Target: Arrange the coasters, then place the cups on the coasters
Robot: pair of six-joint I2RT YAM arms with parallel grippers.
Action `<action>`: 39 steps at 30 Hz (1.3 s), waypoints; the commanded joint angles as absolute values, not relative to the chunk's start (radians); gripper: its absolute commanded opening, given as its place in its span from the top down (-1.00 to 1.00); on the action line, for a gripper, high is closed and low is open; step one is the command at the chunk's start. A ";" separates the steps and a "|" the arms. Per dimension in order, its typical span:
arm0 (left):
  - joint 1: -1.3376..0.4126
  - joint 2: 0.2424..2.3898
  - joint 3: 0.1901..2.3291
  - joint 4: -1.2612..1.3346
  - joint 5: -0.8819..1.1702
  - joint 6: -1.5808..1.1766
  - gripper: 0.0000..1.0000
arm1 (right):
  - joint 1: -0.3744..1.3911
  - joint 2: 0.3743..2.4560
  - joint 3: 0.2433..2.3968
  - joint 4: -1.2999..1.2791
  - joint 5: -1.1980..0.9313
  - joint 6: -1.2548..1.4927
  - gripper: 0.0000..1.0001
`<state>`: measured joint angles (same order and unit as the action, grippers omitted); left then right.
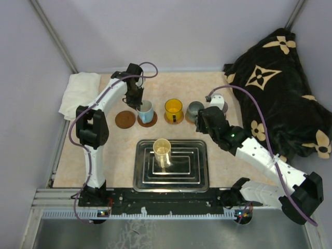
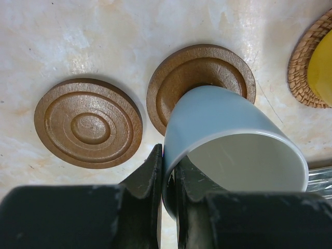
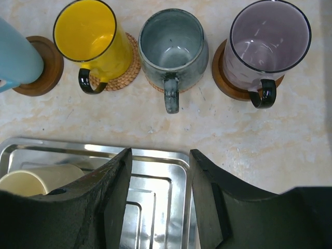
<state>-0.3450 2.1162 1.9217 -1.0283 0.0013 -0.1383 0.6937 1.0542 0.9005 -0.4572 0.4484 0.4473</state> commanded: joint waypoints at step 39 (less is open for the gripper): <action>-0.357 2.106 1.888 -0.977 -0.021 -0.106 0.41 | 0.698 1.029 0.867 -0.407 0.458 0.467 0.02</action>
